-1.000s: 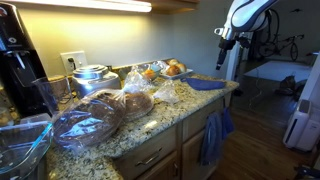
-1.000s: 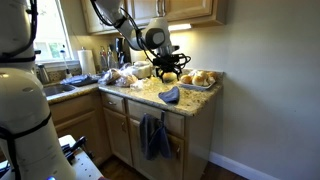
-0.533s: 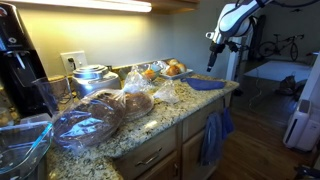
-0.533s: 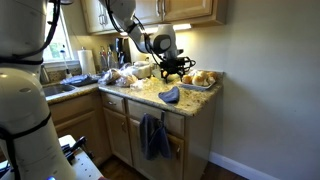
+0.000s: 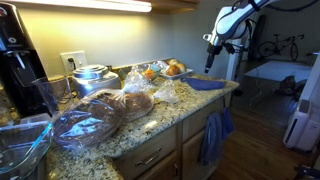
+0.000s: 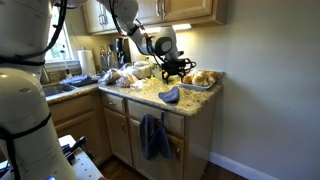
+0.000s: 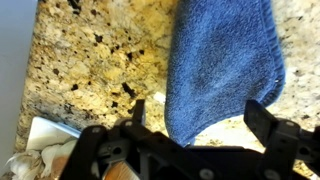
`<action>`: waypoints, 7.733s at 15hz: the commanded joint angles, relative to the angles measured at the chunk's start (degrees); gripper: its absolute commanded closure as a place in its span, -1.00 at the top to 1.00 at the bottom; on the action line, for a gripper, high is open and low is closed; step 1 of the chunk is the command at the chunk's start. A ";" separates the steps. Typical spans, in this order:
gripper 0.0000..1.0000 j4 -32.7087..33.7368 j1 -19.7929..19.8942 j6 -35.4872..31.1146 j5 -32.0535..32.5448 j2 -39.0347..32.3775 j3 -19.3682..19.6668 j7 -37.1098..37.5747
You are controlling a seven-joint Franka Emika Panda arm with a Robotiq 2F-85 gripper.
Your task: Remove the towel from the countertop and hang it on the right hook on the drawer
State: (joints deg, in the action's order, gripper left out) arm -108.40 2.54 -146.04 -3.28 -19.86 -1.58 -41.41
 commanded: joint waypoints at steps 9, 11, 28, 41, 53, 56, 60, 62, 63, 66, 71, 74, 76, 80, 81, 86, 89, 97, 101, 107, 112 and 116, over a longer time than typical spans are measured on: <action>1.00 13.16 3.38 -4.62 1.81 -13.99 -5.67 -3.43; 1.00 14.07 4.30 -4.62 1.46 -15.28 -6.77 -4.22; -0.28 14.51 9.37 -2.72 -1.22 -17.17 -12.83 -10.81; -0.81 1.03 9.20 -2.81 -2.05 -4.87 -11.43 -8.51; -0.79 -17.71 6.28 -2.35 -6.74 11.80 -7.28 -5.31; -0.78 -15.29 5.60 -3.30 -6.02 8.98 -6.82 -6.14; -0.78 -15.44 5.37 -3.30 -6.01 9.05 -6.56 -5.96; -0.81 -15.45 5.36 -3.30 -6.02 9.05 -6.55 -5.95; -0.83 -16.42 5.65 -3.13 -7.53 9.96 -6.94 -6.91; -0.82 -21.09 6.32 -2.37 -13.24 13.37 -8.00 -9.72; -0.82 -30.29 5.92 -1.51 -24.30 19.88 -7.03 -14.96; -0.82 -35.46 4.46 0.07 -27.34 23.80 -4.87 -16.14; -0.82 -38.13 3.30 1.32 -27.30 25.73 -3.10 -15.47; -0.82 -41.39 0.72 2.60 -25.74 28.62 -0.28 -14.52; -0.81 -38.29 0.22 1.40 -25.04 24.38 0.17 -13.62; -0.80 -38.28 -0.74 1.37 -25.03 23.90 0.89 -13.60; -0.80 -38.26 -0.73 1.37 -25.03 23.89 0.92 -13.60; -0.81 -42.99 0.80 10.07 -25.42 26.16 5.15 -16.75; -0.82 -43.56 1.37 7.40 -26.47 23.26 7.52 -18.45; -0.81 -40.18 3.31 4.74 -30.62 16.18 8.62 -23.68; -0.82 -36.12 5.01 2.75 -38.23 11.42 6.47 -31.71; -0.82 -33.00 5.74 2.71 -38.65 7.55 5.50 -32.32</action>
State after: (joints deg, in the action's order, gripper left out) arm -143.32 6.58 -142.23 -40.38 -9.74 5.32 -70.91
